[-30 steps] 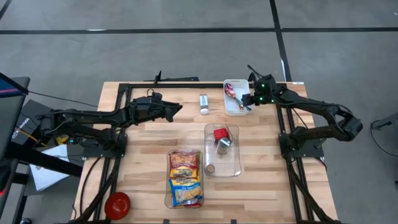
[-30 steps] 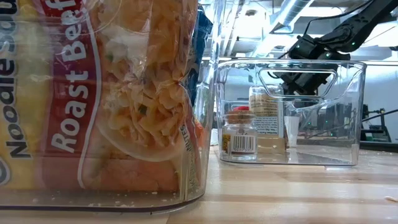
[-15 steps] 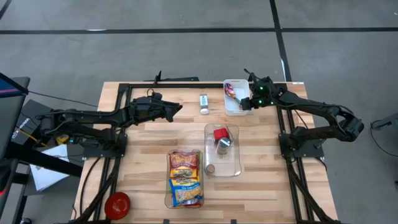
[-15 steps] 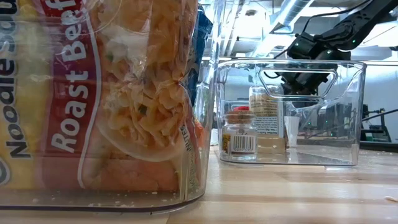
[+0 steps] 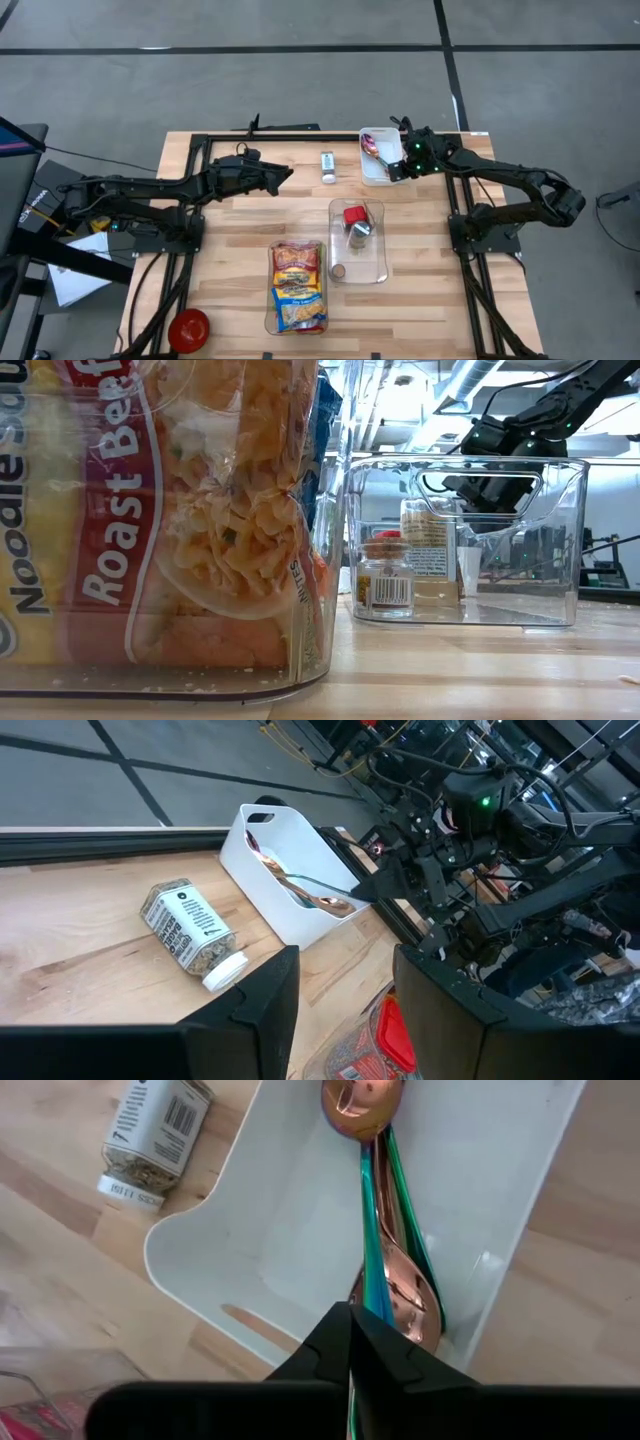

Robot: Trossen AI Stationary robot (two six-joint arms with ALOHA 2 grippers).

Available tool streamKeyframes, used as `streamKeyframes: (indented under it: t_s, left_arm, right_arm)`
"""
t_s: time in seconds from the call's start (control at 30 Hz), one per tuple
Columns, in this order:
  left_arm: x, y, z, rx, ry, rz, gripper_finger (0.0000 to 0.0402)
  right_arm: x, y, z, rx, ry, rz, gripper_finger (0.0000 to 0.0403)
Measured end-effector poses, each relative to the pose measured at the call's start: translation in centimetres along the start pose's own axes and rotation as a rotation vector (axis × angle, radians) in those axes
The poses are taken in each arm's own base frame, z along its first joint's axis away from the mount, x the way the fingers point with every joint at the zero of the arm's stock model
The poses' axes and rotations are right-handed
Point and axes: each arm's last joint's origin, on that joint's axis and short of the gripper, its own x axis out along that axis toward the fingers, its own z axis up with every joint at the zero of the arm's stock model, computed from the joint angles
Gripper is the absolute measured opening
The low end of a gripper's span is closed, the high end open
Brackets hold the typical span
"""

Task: Pick & Place Food Item
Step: Put the blue spoon into the white bin, then put the white seasoning bottle into the right transparent bin

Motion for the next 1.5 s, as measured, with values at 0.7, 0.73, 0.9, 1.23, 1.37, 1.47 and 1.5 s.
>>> streamKeyframes:
  t_s: [0.7,0.73,0.9,1.23,1.37,1.47,1.5]
  left_arm:
    - [0.0,0.0,0.0,-0.015,0.000,0.000,0.0158]
    - [0.0,0.0,0.0,-0.015,0.000,0.000,0.0158]
    - [0.0,0.0,0.0,-0.018,0.000,0.000,0.0158]
    - [0.0,0.0,0.0,-0.022,0.000,0.000,0.0158]
    - [0.0,0.0,0.0,-0.019,0.000,0.000,0.0158]
    - [0.0,0.0,0.0,-0.018,0.000,0.000,0.0158]
    - [0.0,0.0,0.0,-0.018,0.000,0.000,0.0158]
  right_arm:
    - [1.5,-0.2,0.2,-0.039,0.008,-0.026,0.0000]
    - [1.7,-0.3,0.2,-0.039,0.012,-0.028,0.0000]
    - [2.0,-0.4,0.3,-0.038,0.004,-0.047,0.0000]
    - [-0.1,0.6,1.5,-0.052,-0.097,0.003,0.0000]
    - [-2.1,1.6,2.7,-0.072,-0.185,0.047,0.0000]
    - [-3.7,2.2,3.4,-0.081,-0.249,0.079,0.0000]
    - [-4.2,2.4,3.5,-0.084,-0.268,0.090,0.0000]
